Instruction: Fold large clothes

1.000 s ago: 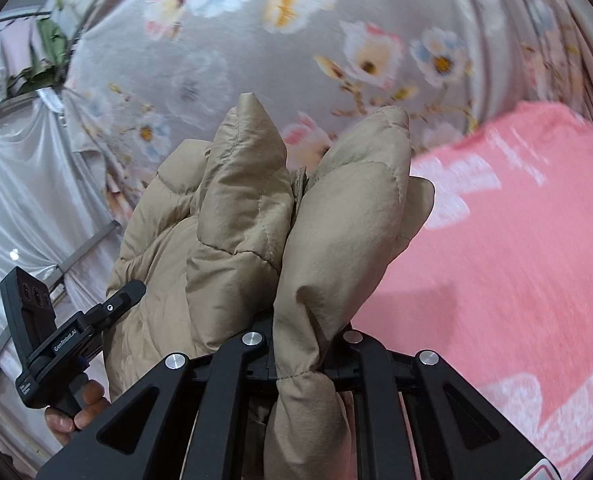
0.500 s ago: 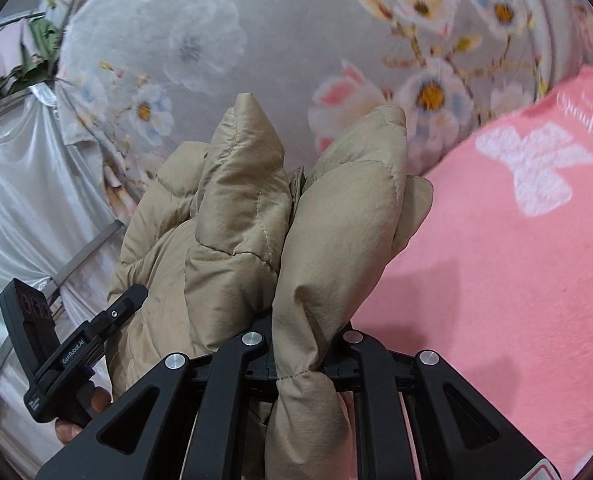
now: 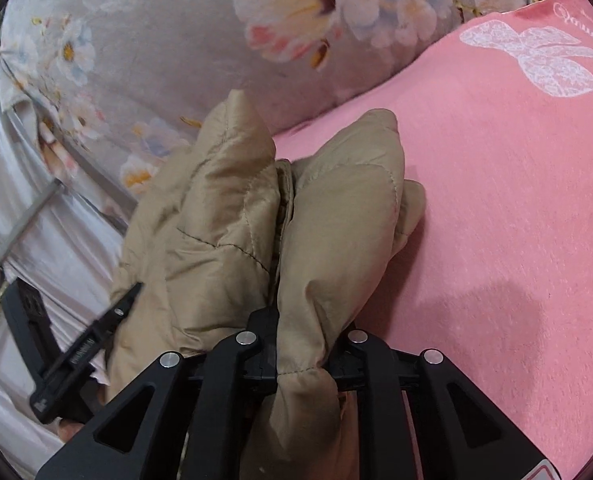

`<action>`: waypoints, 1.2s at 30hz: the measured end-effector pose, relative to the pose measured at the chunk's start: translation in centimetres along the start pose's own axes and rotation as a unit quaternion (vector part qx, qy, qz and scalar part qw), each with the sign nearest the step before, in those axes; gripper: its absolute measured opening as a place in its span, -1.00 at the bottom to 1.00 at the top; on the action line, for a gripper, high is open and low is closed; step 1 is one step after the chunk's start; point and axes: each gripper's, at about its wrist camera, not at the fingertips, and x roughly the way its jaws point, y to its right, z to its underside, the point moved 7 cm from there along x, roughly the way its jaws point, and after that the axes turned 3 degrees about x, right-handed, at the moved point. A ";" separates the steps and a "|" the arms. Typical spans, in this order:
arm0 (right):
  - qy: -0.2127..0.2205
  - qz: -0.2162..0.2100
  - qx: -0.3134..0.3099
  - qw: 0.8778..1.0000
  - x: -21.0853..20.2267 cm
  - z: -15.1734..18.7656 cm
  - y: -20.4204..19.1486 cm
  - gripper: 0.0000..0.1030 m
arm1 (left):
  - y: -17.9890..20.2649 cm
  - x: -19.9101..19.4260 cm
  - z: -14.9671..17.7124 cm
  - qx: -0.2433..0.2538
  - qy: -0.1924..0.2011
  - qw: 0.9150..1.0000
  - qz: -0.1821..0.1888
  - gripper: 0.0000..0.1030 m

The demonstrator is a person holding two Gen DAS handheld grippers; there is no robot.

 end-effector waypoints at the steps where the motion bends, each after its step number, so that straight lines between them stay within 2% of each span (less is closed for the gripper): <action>1: -0.004 0.009 -0.002 1.000 0.5 0.4 0.4 -0.65 | -0.1 0.2 0.2 0.000 0.000 1.000 -0.004 0.11; 4: -0.015 0.008 0.034 0.999 1.2 0.9 2.0 -0.49 | 0.0 0.8 0.5 0.001 -0.001 1.000 -0.018 0.27; 5: -0.015 0.009 0.040 0.999 1.2 0.8 2.2 -0.47 | -0.1 0.9 0.6 -0.002 -0.004 1.000 -0.029 0.41; 6: -0.016 0.015 0.040 0.999 0.9 0.8 2.4 -0.35 | -0.3 0.8 0.7 -0.009 -0.008 0.999 -0.039 0.50; 7: -0.018 0.029 0.033 0.999 0.5 1.0 2.4 -0.24 | -0.7 0.7 0.7 -0.020 -0.015 0.998 -0.052 0.72; 10: -0.017 0.077 -0.002 0.997 -2.0 1.3 2.4 -0.01 | -1.7 -0.8 1.1 -0.058 -0.033 0.996 -0.055 0.77; 13: 0.007 0.118 -0.023 0.993 -6.1 1.4 2.2 0.00 | -2.0 -3.0 1.5 -0.070 -0.047 0.994 -0.070 0.79; 15: 0.039 0.149 -0.042 0.987 -9.2 1.2 1.3 0.01 | -1.6 -4.3 1.7 -0.064 -0.059 0.993 -0.083 0.79; 17: 0.061 0.158 -0.072 0.983 -11.2 1.1 -0.8 0.01 | -0.7 -5.7 1.7 -0.046 -0.065 0.992 -0.099 0.79; 20: 0.081 0.169 -0.125 0.974 -12.1 1.1 -4.6 -0.16 | 0.8 -7.1 1.4 -0.020 -0.068 0.990 -0.124 0.80; 21: 0.085 0.174 -0.142 0.971 -12.0 1.2 -5.6 -0.25 | 1.4 -7.7 1.2 -0.011 -0.066 0.989 -0.129 0.80; 23: 0.090 0.184 -0.176 0.963 -11.2 1.4 -7.8 -0.31 | 2.3 -8.4 0.7 0.000 -0.061 0.989 -0.135 0.81; 27: 0.075 0.170 -0.184 0.965 -8.7 2.0 -9.8 -0.39 | 3.7 -9.1 0.2 0.021 -0.049 0.987 -0.151 0.84; 31: 0.067 0.188 -0.207 0.958 -5.9 3.1 -10.5 -0.40 | 3.8 -7.9 0.8 0.019 -0.060 0.985 -0.158 0.84; 36: 0.041 0.193 -0.205 0.959 -2.7 4.6 -9.0 -0.43 | 3.3 -5.6 2.8 0.011 -0.083 0.983 -0.162 0.84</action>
